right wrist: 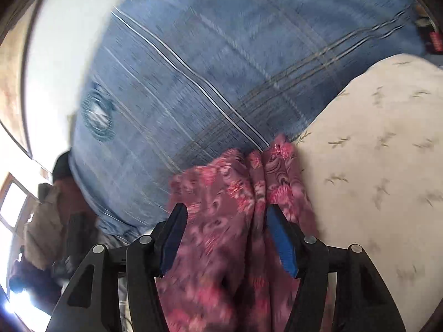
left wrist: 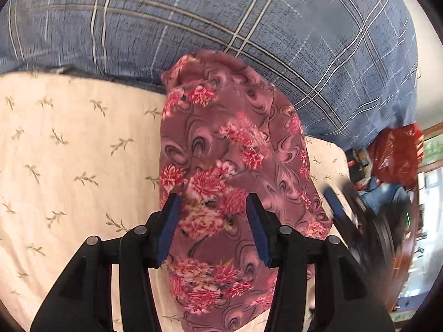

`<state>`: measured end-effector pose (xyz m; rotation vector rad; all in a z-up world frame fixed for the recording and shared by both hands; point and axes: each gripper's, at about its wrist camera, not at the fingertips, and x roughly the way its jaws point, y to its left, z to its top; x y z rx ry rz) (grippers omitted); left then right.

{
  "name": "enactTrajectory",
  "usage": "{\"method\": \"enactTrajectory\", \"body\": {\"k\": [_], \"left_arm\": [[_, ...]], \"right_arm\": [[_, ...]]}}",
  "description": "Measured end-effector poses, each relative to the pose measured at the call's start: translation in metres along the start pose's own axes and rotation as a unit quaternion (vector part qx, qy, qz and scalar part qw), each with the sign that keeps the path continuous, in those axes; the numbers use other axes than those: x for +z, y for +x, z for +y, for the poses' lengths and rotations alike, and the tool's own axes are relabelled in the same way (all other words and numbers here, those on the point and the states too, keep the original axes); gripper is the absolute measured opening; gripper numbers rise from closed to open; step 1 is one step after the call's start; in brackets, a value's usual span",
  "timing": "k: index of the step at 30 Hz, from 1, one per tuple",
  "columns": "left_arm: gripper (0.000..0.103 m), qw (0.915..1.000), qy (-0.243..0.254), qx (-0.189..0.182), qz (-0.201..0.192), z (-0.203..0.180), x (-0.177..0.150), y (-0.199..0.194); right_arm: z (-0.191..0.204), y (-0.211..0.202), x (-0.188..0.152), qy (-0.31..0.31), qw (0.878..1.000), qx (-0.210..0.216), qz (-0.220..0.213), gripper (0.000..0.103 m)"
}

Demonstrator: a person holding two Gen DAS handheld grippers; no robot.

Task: Fold small clothes

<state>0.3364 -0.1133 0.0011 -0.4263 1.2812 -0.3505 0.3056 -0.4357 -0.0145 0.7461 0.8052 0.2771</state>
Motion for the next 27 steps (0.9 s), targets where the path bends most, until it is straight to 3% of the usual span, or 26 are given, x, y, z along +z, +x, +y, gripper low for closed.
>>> {"method": "enactTrajectory", "body": {"k": [3, 4, 5, 6, 7, 9, 11, 13, 15, 17, 20, 22, 24, 25, 26, 27], "left_arm": [[0.047, 0.9998, 0.002, -0.021, -0.002, 0.006, -0.002, -0.006], [0.047, 0.9996, 0.002, -0.028, -0.002, 0.009, 0.000, -0.010], [0.047, 0.9993, 0.004, -0.037, -0.003, 0.011, 0.000, -0.013], [0.047, 0.9988, 0.008, -0.048, -0.010, 0.013, 0.001, -0.020], [0.047, 0.9985, 0.012, -0.051, -0.017, 0.016, 0.001, -0.026], [0.047, 0.9981, 0.020, -0.052, -0.028, 0.019, 0.001, -0.031], [0.049, 0.9985, 0.024, -0.039, -0.028, 0.021, 0.000, -0.027], [0.049, 0.9995, 0.021, -0.016, -0.016, 0.023, -0.002, -0.011], [0.049, 0.9999, 0.012, -0.008, 0.008, 0.028, -0.004, 0.006], [0.049, 0.9999, 0.008, -0.006, 0.013, 0.032, -0.010, 0.009], [0.049, 0.9995, 0.017, -0.024, 0.008, 0.035, -0.019, -0.008], [0.050, 0.9989, 0.020, -0.042, 0.003, 0.039, -0.035, -0.023], [0.055, 0.9986, 0.026, -0.045, 0.002, 0.039, -0.054, -0.028], [0.056, 0.9987, 0.028, -0.041, 0.006, 0.035, -0.062, -0.024], [0.056, 0.9987, 0.032, -0.039, 0.012, 0.028, -0.070, -0.018], [0.056, 0.9983, 0.044, -0.035, 0.019, 0.023, -0.081, -0.016]], "right_arm": [[0.002, 0.047, 0.003, -0.004, 0.997, -0.008, 0.075, 0.059], [0.008, 0.054, -0.003, -0.021, 0.996, -0.023, 0.088, 0.035], [0.019, 0.058, -0.006, -0.056, 0.993, -0.040, 0.091, 0.018], [0.031, 0.058, -0.008, -0.094, 0.990, -0.040, 0.094, 0.009], [0.041, 0.051, -0.009, -0.118, 0.989, -0.047, 0.077, 0.009], [0.049, 0.025, -0.009, -0.124, 0.992, -0.018, 0.028, 0.009], [0.038, 0.011, -0.006, -0.095, 0.995, -0.020, -0.006, 0.008], [0.014, 0.018, -0.002, -0.058, 0.997, -0.048, -0.002, 0.009], [-0.016, 0.034, -0.005, -0.018, 0.995, -0.088, 0.039, 0.010], [-0.025, 0.031, -0.010, 0.000, 0.996, -0.076, 0.049, 0.013], [-0.018, -0.001, -0.016, -0.006, 0.999, -0.031, 0.034, 0.025], [-0.019, -0.025, -0.030, -0.008, 0.999, -0.003, 0.034, 0.050], [-0.023, -0.039, -0.052, -0.011, 0.999, 0.014, 0.041, 0.054], [-0.024, -0.037, -0.058, -0.013, 0.998, 0.013, 0.052, 0.050], [-0.022, -0.035, -0.066, -0.026, 0.997, 0.005, 0.067, 0.039], [-0.017, -0.038, -0.070, -0.052, 0.996, -0.010, 0.073, 0.007]]}}
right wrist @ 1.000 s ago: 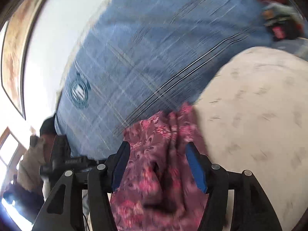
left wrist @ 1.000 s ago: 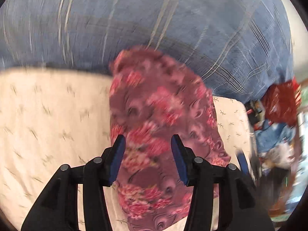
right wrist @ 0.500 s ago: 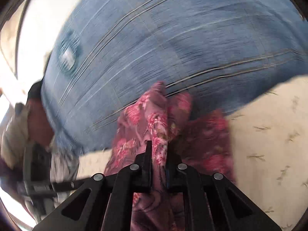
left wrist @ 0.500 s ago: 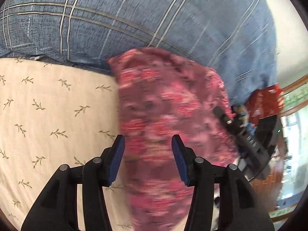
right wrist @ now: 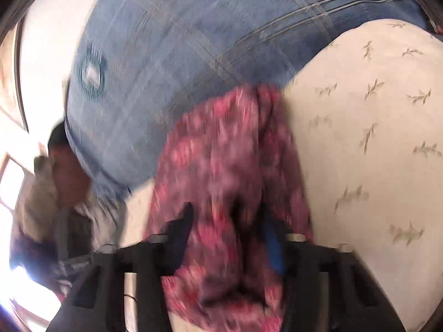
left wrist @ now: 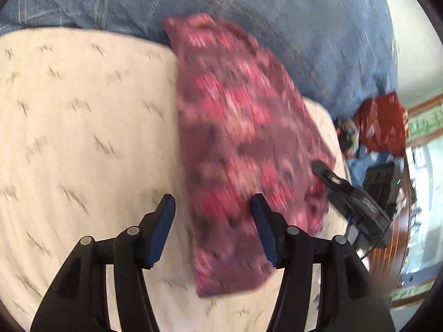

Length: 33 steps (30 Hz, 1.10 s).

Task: Fold small clothes

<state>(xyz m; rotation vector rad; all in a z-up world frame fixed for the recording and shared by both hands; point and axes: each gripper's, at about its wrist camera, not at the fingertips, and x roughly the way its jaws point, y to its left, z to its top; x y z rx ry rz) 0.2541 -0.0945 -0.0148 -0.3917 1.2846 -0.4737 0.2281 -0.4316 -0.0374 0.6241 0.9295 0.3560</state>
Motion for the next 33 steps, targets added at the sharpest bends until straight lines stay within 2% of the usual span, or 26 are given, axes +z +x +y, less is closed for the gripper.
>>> {"method": "enactTrajectory", "body": {"k": [1, 2, 3, 5, 7, 8, 9, 11, 12, 13, 14, 15, 17, 18, 19, 21, 23, 25, 27, 29, 30, 33], "left_arm": [[0.056, 0.9999, 0.010, 0.007, -0.001, -0.004, -0.007, 0.001], [0.056, 0.9995, 0.026, 0.018, -0.007, -0.011, -0.015, -0.001], [0.056, 0.9987, 0.040, 0.029, -0.013, -0.017, -0.021, -0.001], [0.056, 0.9968, 0.058, 0.053, -0.015, -0.019, -0.023, 0.005], [0.056, 0.9963, 0.048, 0.071, 0.003, -0.018, -0.022, 0.014], [0.055, 0.9972, 0.036, 0.066, 0.007, -0.016, -0.019, 0.014], [0.055, 0.9988, 0.022, 0.044, 0.003, -0.013, -0.020, 0.005], [0.055, 0.9996, 0.018, 0.019, -0.012, -0.013, -0.022, -0.006], [0.056, 0.9995, 0.018, 0.018, -0.020, -0.011, -0.024, -0.013], [0.056, 0.9994, 0.015, 0.022, -0.022, -0.010, -0.024, -0.013], [0.056, 0.9996, 0.008, 0.024, -0.015, -0.007, -0.024, -0.009], [0.056, 0.9996, 0.003, 0.027, -0.005, -0.004, -0.026, -0.002], [0.056, 0.9988, 0.003, 0.048, 0.006, -0.003, -0.032, 0.008], [0.056, 0.9985, 0.011, 0.053, 0.000, -0.007, -0.032, 0.008], [0.055, 0.9984, 0.016, 0.054, -0.002, -0.011, -0.033, 0.003], [0.055, 0.9995, 0.016, 0.027, -0.003, -0.013, -0.035, -0.005], [0.055, 0.9992, 0.019, 0.035, -0.011, -0.014, -0.037, -0.006], [0.055, 0.9987, 0.019, 0.048, 0.000, -0.008, -0.039, 0.002], [0.055, 0.9985, 0.018, 0.052, 0.005, -0.009, -0.039, 0.011], [0.055, 0.9990, 0.027, 0.037, 0.002, -0.011, -0.040, 0.000], [0.055, 0.9994, 0.033, 0.012, -0.004, -0.012, -0.039, -0.009], [0.055, 0.9988, 0.030, -0.021, -0.033, -0.007, -0.024, -0.032]], "right_arm": [[0.009, -0.007, -0.003, -0.028, 0.999, -0.014, -0.004, 0.008], [0.014, -0.022, -0.006, -0.040, 0.999, -0.008, -0.028, 0.007], [0.012, -0.039, -0.008, -0.038, 0.998, 0.007, -0.052, 0.005], [0.003, -0.050, -0.008, -0.020, 0.997, 0.000, -0.075, 0.004], [-0.016, -0.037, -0.008, 0.002, 0.999, -0.040, -0.034, 0.004], [-0.024, -0.033, -0.013, 0.012, 0.998, -0.058, -0.010, 0.005], [-0.027, -0.038, -0.018, 0.019, 0.998, -0.056, -0.009, 0.008], [-0.027, -0.057, -0.026, 0.027, 0.999, -0.016, -0.033, 0.012], [-0.026, -0.064, -0.030, 0.030, 0.999, 0.008, -0.043, 0.017], [-0.027, -0.067, -0.034, 0.032, 0.998, 0.019, -0.049, 0.027], [-0.028, -0.069, -0.040, 0.032, 0.998, 0.019, -0.055, 0.030], [-0.030, -0.065, -0.046, 0.026, 0.999, 0.003, -0.048, 0.029], [-0.027, -0.047, -0.055, 0.002, 0.999, -0.043, -0.012, 0.011], [-0.021, -0.045, -0.056, -0.010, 0.998, -0.053, -0.014, 0.006], [-0.017, -0.051, -0.055, -0.013, 0.998, -0.048, -0.025, 0.006], [-0.013, -0.073, -0.054, -0.008, 0.998, -0.027, -0.063, 0.005], [-0.011, -0.086, -0.054, -0.010, 0.996, -0.023, -0.086, 0.004], [-0.019, -0.081, -0.057, 0.005, 0.997, -0.033, -0.075, 0.004], [-0.035, -0.059, -0.062, 0.017, 0.997, -0.068, -0.024, 0.003], [-0.030, -0.058, -0.060, 0.019, 0.997, -0.063, -0.030, 0.003], [-0.025, -0.063, -0.055, 0.015, 0.998, -0.063, -0.028, 0.010], [-0.011, -0.084, -0.036, -0.010, 0.995, -0.062, -0.074, 0.015]]}}
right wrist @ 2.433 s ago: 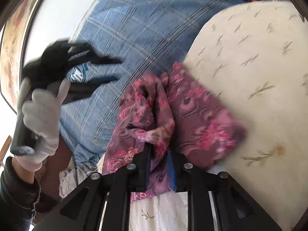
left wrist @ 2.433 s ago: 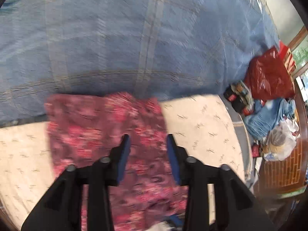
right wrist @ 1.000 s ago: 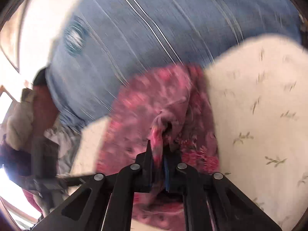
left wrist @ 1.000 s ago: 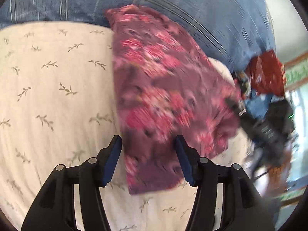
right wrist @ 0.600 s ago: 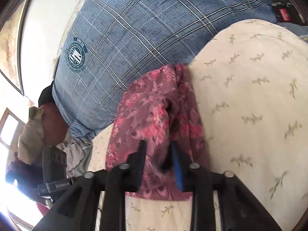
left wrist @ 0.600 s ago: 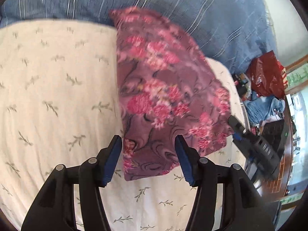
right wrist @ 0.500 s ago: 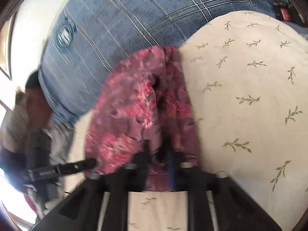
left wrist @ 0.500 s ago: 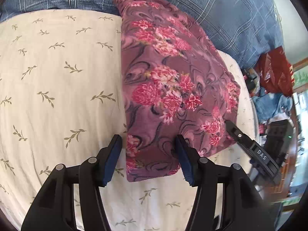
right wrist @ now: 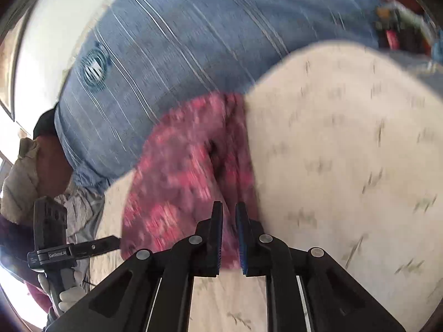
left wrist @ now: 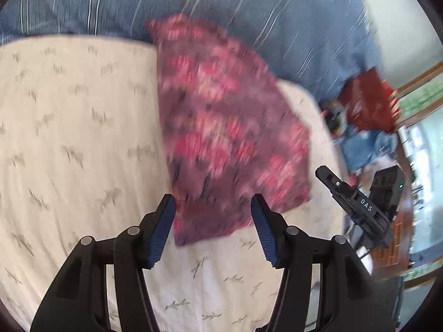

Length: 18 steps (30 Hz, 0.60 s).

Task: Fold small clothes

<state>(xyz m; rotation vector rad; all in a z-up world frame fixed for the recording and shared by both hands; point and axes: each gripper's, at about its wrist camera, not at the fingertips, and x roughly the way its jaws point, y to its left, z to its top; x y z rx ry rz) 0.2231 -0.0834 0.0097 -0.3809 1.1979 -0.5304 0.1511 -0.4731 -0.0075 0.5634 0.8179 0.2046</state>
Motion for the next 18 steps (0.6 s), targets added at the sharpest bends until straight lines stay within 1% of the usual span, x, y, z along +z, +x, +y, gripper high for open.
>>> {"method": "enactTrajectory", "body": {"k": [2, 3, 4, 7, 8, 10, 11, 12, 13, 14, 15, 16, 17, 18], "left_arm": [[0.057, 0.9999, -0.011, 0.005, -0.012, 0.005, 0.019, -0.003], [0.058, 0.9996, -0.019, 0.010, -0.016, 0.009, 0.034, -0.001], [0.058, 0.9994, -0.027, 0.011, -0.016, 0.012, 0.044, 0.003], [0.058, 0.9979, -0.065, 0.003, 0.003, 0.022, 0.078, 0.032], [0.058, 0.9971, -0.076, 0.004, 0.009, 0.026, 0.087, 0.040], [0.058, 0.9964, -0.083, 0.013, 0.014, 0.030, 0.099, 0.050], [0.058, 0.9962, -0.084, 0.017, 0.015, 0.030, 0.103, 0.053], [0.058, 0.9964, -0.082, 0.018, 0.013, 0.029, 0.106, 0.056], [0.058, 0.9969, -0.076, 0.021, 0.006, 0.029, 0.109, 0.057], [0.058, 0.9971, -0.073, 0.025, 0.000, 0.029, 0.110, 0.058], [0.058, 0.9969, -0.073, 0.029, -0.004, 0.031, 0.112, 0.061], [0.058, 0.9962, -0.080, 0.034, 0.000, 0.036, 0.113, 0.069], [0.059, 0.9953, -0.089, 0.037, 0.010, 0.042, 0.114, 0.077], [0.058, 0.9939, -0.103, 0.032, 0.023, 0.049, 0.114, 0.084]], "right_arm": [[0.006, 0.001, 0.023, -0.005, 1.000, 0.006, -0.018, 0.031], [0.011, 0.008, 0.034, -0.007, 1.000, 0.002, -0.019, 0.047], [0.017, 0.020, 0.044, -0.011, 1.000, -0.003, -0.018, 0.056], [0.022, 0.062, 0.074, -0.013, 1.000, -0.015, 0.003, 0.056], [0.022, 0.080, 0.082, -0.007, 1.000, -0.022, 0.014, 0.056], [0.020, 0.111, 0.095, -0.005, 0.998, -0.040, 0.039, 0.056], [0.020, 0.127, 0.099, -0.006, 0.997, -0.050, 0.056, 0.054], [0.022, 0.138, 0.102, -0.012, 0.997, -0.045, 0.068, 0.025], [0.028, 0.143, 0.104, -0.026, 0.996, -0.037, 0.071, 0.008], [0.034, 0.140, 0.107, -0.044, 0.997, -0.041, 0.057, 0.007], [0.036, 0.134, 0.108, -0.054, 0.997, -0.037, 0.033, 0.005], [0.033, 0.131, 0.108, -0.044, 0.998, -0.036, 0.025, 0.005], [0.024, 0.133, 0.107, -0.024, 0.999, -0.042, 0.025, 0.005], [0.013, 0.141, 0.105, -0.006, 0.998, -0.049, 0.043, 0.005]]}}
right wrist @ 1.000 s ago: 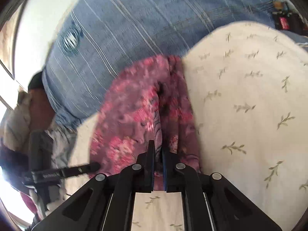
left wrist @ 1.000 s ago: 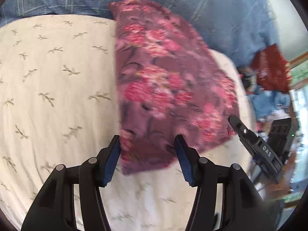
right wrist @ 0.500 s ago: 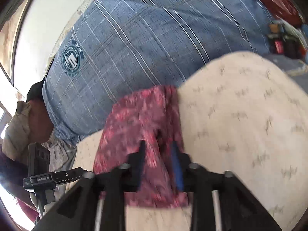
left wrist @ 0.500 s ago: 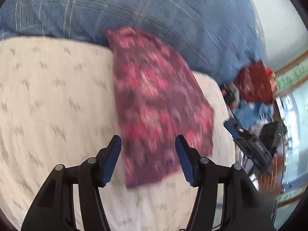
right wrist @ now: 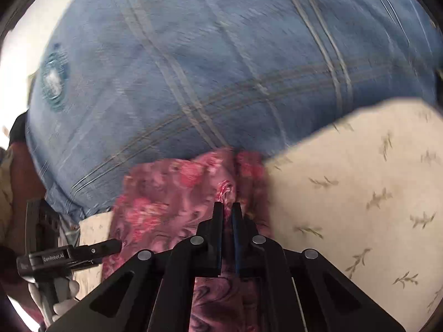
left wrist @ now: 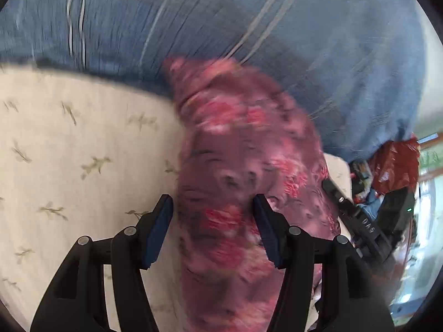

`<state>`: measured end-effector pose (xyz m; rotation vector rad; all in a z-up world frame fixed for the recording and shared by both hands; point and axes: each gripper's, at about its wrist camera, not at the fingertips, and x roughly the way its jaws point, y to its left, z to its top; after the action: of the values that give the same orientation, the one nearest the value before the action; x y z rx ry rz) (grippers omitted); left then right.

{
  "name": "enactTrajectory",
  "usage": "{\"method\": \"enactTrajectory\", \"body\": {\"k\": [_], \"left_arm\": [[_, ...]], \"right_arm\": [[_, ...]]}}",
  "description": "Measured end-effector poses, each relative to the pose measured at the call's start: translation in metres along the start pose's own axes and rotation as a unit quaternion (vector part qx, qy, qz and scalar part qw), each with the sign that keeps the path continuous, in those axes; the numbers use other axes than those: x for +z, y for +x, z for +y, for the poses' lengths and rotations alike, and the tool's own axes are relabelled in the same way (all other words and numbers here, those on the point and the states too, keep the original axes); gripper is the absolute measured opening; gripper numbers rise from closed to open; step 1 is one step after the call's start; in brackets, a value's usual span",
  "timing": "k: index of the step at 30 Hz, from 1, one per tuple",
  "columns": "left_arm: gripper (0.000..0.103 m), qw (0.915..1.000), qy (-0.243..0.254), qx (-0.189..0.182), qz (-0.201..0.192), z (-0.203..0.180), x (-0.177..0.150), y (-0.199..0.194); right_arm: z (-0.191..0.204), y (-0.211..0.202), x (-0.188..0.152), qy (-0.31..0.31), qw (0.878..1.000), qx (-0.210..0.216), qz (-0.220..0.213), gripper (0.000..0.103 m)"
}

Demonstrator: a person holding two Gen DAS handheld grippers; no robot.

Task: Fold small clothes

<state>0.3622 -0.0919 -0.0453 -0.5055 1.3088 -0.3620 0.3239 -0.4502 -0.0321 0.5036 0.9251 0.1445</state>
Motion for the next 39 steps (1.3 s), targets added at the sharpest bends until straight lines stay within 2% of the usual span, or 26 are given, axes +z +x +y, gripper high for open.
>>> {"method": "enactTrajectory", "body": {"k": [1, 3, 4, 6, 8, 9, 10, 11, 13, 14, 15, 17, 18, 19, 20, 23, 26, 29, 32, 34, 39], "left_arm": [[0.058, 0.9999, -0.006, -0.007, -0.007, 0.002, 0.001, -0.002], [0.057, 0.9999, -0.003, -0.009, -0.005, 0.001, -0.001, -0.011], [0.056, 0.9999, 0.001, -0.015, -0.007, 0.001, -0.003, -0.017], [0.056, 0.9995, 0.008, -0.023, -0.017, 0.002, -0.012, -0.030], [0.057, 0.9989, 0.009, -0.040, -0.025, 0.006, -0.024, -0.041], [0.058, 0.9985, 0.007, -0.049, -0.024, 0.007, -0.026, -0.042], [0.058, 0.9981, 0.005, -0.057, -0.020, 0.007, -0.029, -0.040], [0.062, 0.9978, 0.004, -0.065, -0.013, 0.005, -0.032, -0.035], [0.070, 0.9983, 0.006, -0.059, -0.004, -0.002, -0.037, -0.024], [0.070, 0.9984, 0.008, -0.056, 0.003, -0.006, -0.040, -0.017], [0.070, 0.9986, 0.009, -0.052, 0.011, -0.010, -0.040, -0.011], [0.070, 0.9990, 0.005, -0.045, -0.001, -0.015, -0.040, -0.007], [0.066, 0.9989, 0.000, -0.047, -0.004, -0.014, -0.039, -0.010], [0.055, 0.9989, -0.008, -0.045, -0.007, -0.013, -0.038, -0.012], [0.045, 0.9990, -0.013, -0.041, -0.008, -0.011, -0.037, -0.013], [0.033, 0.9998, -0.002, -0.014, -0.017, -0.015, -0.038, -0.017], [0.028, 0.9974, 0.043, 0.035, -0.047, -0.038, -0.046, -0.021], [0.025, 0.9953, 0.056, 0.051, -0.061, -0.049, -0.051, -0.025], [0.025, 0.9950, 0.056, 0.051, -0.065, -0.048, -0.055, -0.033], [0.024, 0.9939, 0.061, 0.057, -0.072, -0.049, -0.060, -0.039], [0.023, 0.9905, 0.081, 0.071, -0.086, -0.056, -0.070, -0.053]], "right_arm": [[-0.008, 0.010, -0.004, 0.008, 1.000, -0.014, 0.024, 0.006], [-0.013, 0.002, -0.006, 0.019, 1.000, -0.007, 0.015, 0.008], [-0.013, -0.008, -0.005, 0.027, 1.000, 0.006, 0.000, 0.014], [-0.020, -0.027, -0.007, 0.048, 0.997, 0.052, -0.013, 0.019], [-0.031, -0.039, -0.012, 0.071, 0.993, 0.092, -0.010, 0.045], [-0.035, -0.043, -0.017, 0.078, 0.992, 0.094, -0.009, 0.064], [-0.038, -0.044, -0.022, 0.079, 0.993, 0.091, -0.011, 0.067], [-0.039, -0.044, -0.026, 0.079, 0.992, 0.095, -0.007, 0.067], [-0.043, -0.031, -0.035, 0.089, 0.986, 0.137, 0.026, 0.066], [-0.037, -0.024, -0.039, 0.079, 0.985, 0.149, 0.041, 0.065], [-0.032, -0.023, -0.039, 0.054, 0.988, 0.141, 0.037, 0.068], [-0.022, -0.019, -0.037, 0.036, 0.987, 0.152, 0.044, 0.067], [-0.018, -0.017, -0.037, 0.032, 0.989, 0.138, 0.040, 0.061], [-0.013, -0.014, -0.036, 0.019, 0.992, 0.118, 0.037, 0.046], [-0.008, -0.011, -0.036, 0.003, 0.994, 0.103, 0.039, 0.040], [0.014, -0.016, -0.039, -0.055, 0.997, 0.048, 0.017, 0.034], [0.043, -0.024, -0.053, -0.128, 0.991, -0.021, -0.007, 0.030], [0.057, -0.033, -0.060, -0.160, 0.985, -0.054, -0.024, 0.029], [0.053, -0.048, -0.066, -0.172, 0.982, -0.067, -0.036, 0.026], [0.057, -0.054, -0.068, -0.176, 0.981, -0.074, -0.043, 0.016], [0.066, -0.062, -0.070, -0.168, 0.983, -0.065, -0.040, 0.015]]}}
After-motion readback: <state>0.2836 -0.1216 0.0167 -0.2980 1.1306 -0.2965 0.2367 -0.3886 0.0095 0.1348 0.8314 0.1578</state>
